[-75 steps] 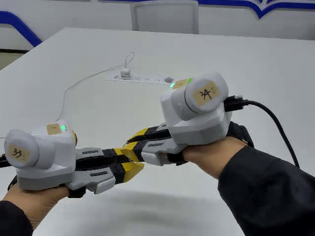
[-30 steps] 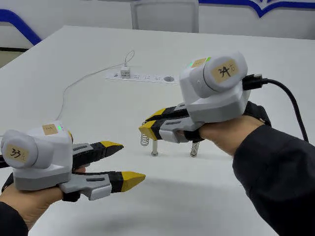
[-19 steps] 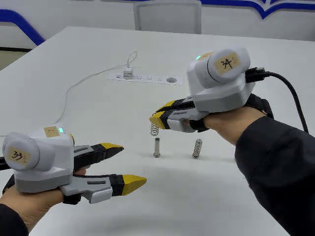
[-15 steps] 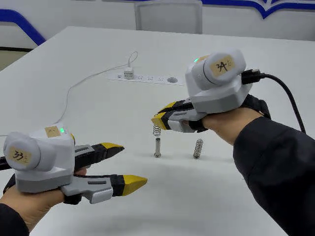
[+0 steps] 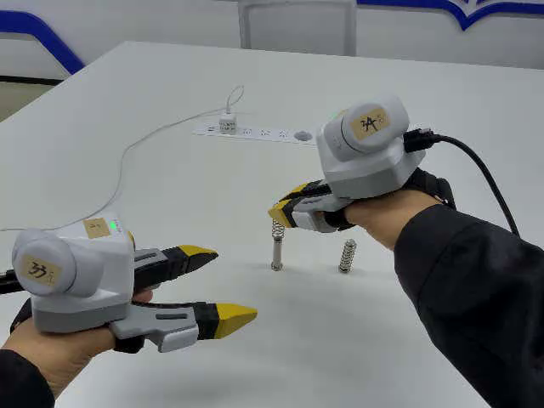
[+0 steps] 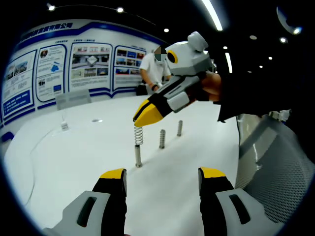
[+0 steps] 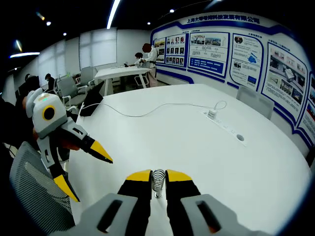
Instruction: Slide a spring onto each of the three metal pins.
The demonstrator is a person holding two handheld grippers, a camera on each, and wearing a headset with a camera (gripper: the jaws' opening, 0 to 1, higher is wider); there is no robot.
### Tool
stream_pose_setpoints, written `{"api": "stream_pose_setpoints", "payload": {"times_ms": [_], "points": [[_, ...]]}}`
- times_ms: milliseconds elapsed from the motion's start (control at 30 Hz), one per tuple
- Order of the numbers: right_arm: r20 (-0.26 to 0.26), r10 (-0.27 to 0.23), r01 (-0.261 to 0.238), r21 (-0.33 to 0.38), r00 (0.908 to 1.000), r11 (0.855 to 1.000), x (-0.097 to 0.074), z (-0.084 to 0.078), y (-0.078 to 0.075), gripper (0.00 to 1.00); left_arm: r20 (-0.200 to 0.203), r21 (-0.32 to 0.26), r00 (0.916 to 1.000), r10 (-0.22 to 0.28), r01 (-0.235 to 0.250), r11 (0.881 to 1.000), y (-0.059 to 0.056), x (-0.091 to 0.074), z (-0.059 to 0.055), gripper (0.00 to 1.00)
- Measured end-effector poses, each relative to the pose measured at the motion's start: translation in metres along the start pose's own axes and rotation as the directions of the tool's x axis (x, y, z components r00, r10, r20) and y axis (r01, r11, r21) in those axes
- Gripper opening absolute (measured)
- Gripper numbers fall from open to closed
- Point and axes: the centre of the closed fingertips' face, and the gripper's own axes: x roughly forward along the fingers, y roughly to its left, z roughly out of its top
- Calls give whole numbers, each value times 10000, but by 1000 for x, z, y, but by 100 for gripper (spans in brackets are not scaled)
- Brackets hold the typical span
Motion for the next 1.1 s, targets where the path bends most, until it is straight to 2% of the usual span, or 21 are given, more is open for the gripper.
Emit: {"api": "stream_pose_setpoints", "payload": {"times_ms": [233, 467, 1100], "points": [[-32, -26, 26, 75, 10000, 10000, 5, -3, -4, 11, -50, -33, 10000, -54, 54, 10000, 0, 2, -1, 61], [-83, 29, -28, 79, 10000, 10000, 7, -3, -2, 11, -125, -20, 9998, -130, 130, 9999, 0, 2, -4, 61], [-69, -19, 20, 170, 10000, 9999, 8, -3, -6, 11, -234, -112, 9994, -260, 257, 9996, -4, 3, -5, 62]]}}
